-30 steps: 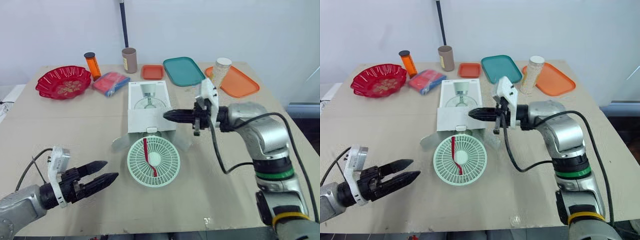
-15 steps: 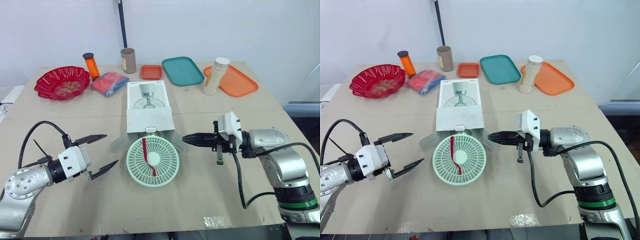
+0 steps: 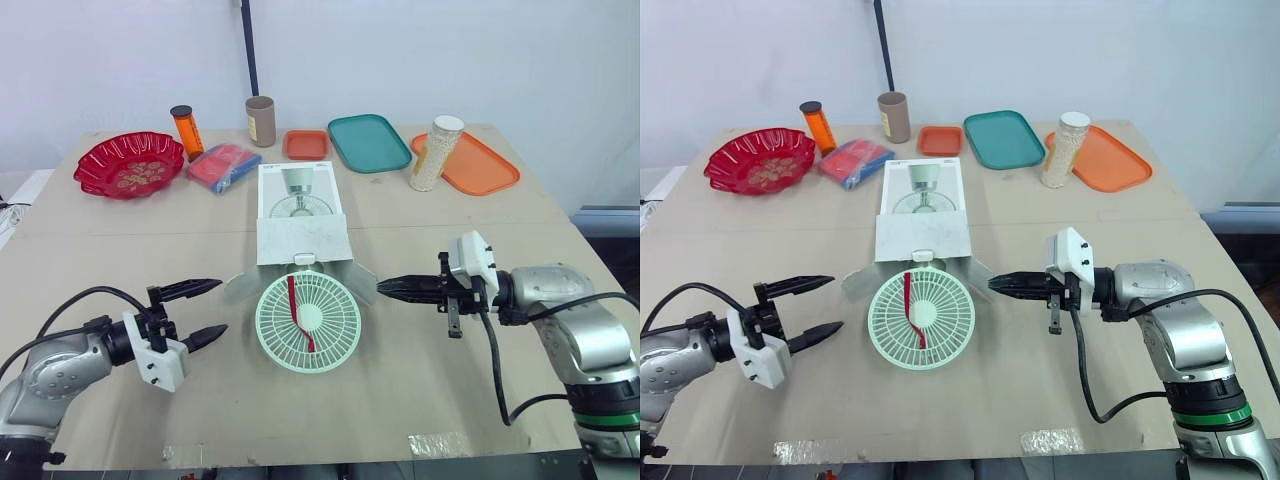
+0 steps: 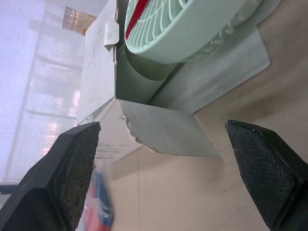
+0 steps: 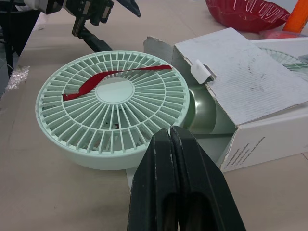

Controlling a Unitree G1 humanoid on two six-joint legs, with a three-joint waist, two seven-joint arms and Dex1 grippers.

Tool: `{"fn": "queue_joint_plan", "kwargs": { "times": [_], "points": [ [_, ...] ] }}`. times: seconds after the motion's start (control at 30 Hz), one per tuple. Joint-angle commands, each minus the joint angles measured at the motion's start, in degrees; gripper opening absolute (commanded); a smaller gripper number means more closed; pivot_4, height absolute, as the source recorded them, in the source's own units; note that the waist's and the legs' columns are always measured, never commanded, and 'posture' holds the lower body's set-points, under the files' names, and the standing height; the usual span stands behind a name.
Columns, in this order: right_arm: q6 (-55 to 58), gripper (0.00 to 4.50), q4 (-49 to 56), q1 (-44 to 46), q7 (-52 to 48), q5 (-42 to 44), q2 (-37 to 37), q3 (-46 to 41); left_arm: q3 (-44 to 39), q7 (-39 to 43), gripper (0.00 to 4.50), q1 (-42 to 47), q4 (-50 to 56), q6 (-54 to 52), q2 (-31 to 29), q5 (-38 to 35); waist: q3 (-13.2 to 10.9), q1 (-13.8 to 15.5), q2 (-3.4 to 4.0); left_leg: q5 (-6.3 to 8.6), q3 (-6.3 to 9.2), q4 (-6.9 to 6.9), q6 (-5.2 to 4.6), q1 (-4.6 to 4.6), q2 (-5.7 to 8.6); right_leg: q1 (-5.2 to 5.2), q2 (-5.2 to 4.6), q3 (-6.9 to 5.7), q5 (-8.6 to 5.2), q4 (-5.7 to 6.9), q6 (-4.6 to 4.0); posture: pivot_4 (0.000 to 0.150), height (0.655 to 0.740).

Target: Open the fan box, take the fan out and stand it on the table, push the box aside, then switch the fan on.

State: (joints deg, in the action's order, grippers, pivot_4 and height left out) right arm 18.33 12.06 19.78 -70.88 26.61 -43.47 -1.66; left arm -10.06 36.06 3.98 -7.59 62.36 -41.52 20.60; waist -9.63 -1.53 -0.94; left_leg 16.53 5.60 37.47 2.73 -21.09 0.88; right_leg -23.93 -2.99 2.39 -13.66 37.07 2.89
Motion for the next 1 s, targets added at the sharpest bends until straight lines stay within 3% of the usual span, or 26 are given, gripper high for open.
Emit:
{"fn": "queue_joint_plan", "kwargs": {
  "times": [0.03,0.43,1.0],
  "points": [
    [-0.29,0.0,2.13,0.31,0.77,-0.04,-0.25,0.29,-1.37,-7.09,4.43,2.43,-3.06,8.29,-0.36,5.4,0.0,0.02,0.0,0.0,-0.01,0.0,-0.01,0.0,0.0,0.0,-0.02,0.01,0.0,0.01,0.0,0.15,0.74],
    [0.04,0.0,3.71,-0.05,2.38,0.04,0.29,1.96,-0.64,-23.82,4.43,7.45,-9.81,18.34,0.7,23.15,0.02,0.15,-0.02,0.0,-0.03,0.08,-0.01,0.01,0.01,0.0,-0.02,0.0,0.04,0.08,0.03,0.15,0.74],
    [1.4,0.0,6.27,-0.88,3.81,0.84,-0.58,0.74,11.19,-49.38,4.43,13.48,-11.58,14.08,1.46,43.86,0.05,0.2,-0.04,0.0,-0.03,0.11,-0.01,0.01,0.04,0.01,-0.03,0.0,0.05,0.15,0.04,0.15,0.74]
  ]
}}
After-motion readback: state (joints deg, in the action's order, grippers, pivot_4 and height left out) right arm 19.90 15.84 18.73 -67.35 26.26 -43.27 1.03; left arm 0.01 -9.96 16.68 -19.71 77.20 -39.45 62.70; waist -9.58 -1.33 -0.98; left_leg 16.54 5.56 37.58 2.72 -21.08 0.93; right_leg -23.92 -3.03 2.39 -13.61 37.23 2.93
